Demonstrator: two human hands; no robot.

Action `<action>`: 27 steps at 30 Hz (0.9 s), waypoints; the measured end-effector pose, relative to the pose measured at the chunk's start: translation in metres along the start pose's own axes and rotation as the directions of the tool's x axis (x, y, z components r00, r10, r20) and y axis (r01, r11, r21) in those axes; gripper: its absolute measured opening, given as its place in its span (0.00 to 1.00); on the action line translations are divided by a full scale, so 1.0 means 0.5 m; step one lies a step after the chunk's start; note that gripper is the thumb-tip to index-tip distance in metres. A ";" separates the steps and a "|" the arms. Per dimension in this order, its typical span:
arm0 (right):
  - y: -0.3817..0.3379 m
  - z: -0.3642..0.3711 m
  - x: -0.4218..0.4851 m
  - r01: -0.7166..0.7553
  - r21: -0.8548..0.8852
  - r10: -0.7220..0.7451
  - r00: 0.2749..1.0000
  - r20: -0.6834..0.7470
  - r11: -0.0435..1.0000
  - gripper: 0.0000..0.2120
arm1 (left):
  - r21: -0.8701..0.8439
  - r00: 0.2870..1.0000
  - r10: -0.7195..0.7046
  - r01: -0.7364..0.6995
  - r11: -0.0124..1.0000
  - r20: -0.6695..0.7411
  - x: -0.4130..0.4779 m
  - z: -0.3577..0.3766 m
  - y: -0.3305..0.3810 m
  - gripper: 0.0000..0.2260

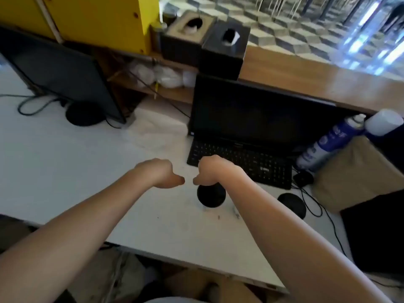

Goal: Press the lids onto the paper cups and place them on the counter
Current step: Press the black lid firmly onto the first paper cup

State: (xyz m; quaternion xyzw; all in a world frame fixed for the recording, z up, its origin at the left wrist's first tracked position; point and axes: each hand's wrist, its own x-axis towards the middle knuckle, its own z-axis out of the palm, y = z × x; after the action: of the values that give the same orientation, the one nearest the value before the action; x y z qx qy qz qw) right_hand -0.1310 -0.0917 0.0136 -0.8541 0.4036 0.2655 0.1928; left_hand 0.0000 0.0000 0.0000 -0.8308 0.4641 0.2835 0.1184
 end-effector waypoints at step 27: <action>0.058 0.231 0.022 -0.018 0.417 0.204 0.891 -0.405 0.909 0.28 | -0.847 0.906 0.292 -0.400 0.350 -0.307 0.141 0.321 0.121 0.31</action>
State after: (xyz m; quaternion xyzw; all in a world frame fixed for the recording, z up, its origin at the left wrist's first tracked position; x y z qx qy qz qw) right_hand -0.1825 -0.0526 -0.0869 -0.8086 0.5316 -0.0120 0.2519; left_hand -0.0797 -0.0084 -0.1669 -0.6604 0.4118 0.4611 -0.4262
